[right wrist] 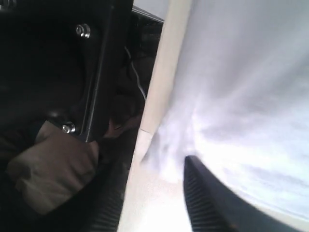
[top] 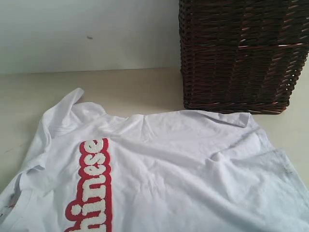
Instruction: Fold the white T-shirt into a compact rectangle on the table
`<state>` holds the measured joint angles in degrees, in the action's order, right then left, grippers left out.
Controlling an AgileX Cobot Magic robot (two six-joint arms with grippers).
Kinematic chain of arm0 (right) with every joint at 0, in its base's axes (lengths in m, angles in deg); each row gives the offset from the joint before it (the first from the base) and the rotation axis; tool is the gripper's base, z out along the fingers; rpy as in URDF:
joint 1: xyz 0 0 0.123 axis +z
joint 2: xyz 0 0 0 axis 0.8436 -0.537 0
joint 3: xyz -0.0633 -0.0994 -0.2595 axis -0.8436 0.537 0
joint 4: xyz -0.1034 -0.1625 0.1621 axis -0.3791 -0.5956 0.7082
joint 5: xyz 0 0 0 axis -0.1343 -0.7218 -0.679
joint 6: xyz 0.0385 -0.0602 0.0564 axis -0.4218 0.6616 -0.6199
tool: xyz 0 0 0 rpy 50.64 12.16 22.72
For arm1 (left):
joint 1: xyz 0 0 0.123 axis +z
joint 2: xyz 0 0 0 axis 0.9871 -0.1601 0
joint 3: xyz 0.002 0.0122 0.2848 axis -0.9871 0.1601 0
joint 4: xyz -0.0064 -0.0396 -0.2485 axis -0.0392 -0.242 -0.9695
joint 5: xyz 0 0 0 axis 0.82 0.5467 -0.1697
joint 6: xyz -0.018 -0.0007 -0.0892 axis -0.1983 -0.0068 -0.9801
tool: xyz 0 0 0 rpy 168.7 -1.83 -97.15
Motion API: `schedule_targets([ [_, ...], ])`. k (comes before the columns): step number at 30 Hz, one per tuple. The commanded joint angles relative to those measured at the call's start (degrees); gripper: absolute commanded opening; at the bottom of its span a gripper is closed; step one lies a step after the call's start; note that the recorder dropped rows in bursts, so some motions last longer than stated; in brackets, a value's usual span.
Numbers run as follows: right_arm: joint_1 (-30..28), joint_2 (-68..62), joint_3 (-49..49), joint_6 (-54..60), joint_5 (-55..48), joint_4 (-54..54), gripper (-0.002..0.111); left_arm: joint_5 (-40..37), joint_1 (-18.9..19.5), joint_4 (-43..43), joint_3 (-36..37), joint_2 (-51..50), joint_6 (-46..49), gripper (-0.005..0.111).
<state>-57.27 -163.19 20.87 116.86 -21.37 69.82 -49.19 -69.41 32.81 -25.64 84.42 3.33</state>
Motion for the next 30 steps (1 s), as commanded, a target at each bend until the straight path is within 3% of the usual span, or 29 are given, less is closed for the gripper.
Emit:
schedule_targets([
  [1, -0.2, 3.1, 0.4, 0.4, -0.9, -0.8, 0.057, 0.6, 0.1, -0.2, 0.3, 0.3, -0.1, 0.0],
  [5, -0.2, 8.4, 0.4, 2.9, -0.9, -0.3, 0.056, 0.6, 0.1, -0.2, 0.3, 0.3, -0.1, 0.0],
  [8, -0.2, 9.9, 0.4, 4.1, 12.9, 7.0, 0.053, 0.6, 0.1, -0.2, 0.3, 0.3, -0.1, 0.0],
  [10, -0.2, 8.5, 0.4, 4.2, 24.9, 18.8, 0.048, 0.6, 0.1, -0.2, 0.3, 0.3, -0.1, 0.0],
  [12, -0.2, 5.2, 0.4, 7.5, 34.5, 35.1, 0.038, 0.6, 0.1, -0.2, 0.3, 0.3, -0.1, 0.0],
  [14, -0.2, 1.3, 0.4, 13.2, 38.0, 49.8, 0.025, 0.6, 0.1, -0.2, 0.3, 0.3, -0.1, 0.0],
  [17, -0.2, -5.0, 0.4, 17.8, 36.9, 59.6, 0.002, 0.6, 0.1, -0.2, 0.3, 0.3, -0.1, 0.0],
  [23, -0.2, -12.5, 0.4, 17.1, 37.4, 53.0, 0.0, 0.6, 0.1, -0.2, 0.3, 0.3, -0.1, 0.0],
  [26, -0.2, -13.4, 0.4, 14.6, 36.1, 44.5, 0.0, 0.6, 0.1, -0.2, 0.3, 0.3, -0.1, 0.0],
  [30, -0.2, -13.4, 0.4, 9.5, 25.9, 28.7, 0.0, 0.6, 0.1, -0.2, 0.3, 0.3, -0.1, 0.0],
])
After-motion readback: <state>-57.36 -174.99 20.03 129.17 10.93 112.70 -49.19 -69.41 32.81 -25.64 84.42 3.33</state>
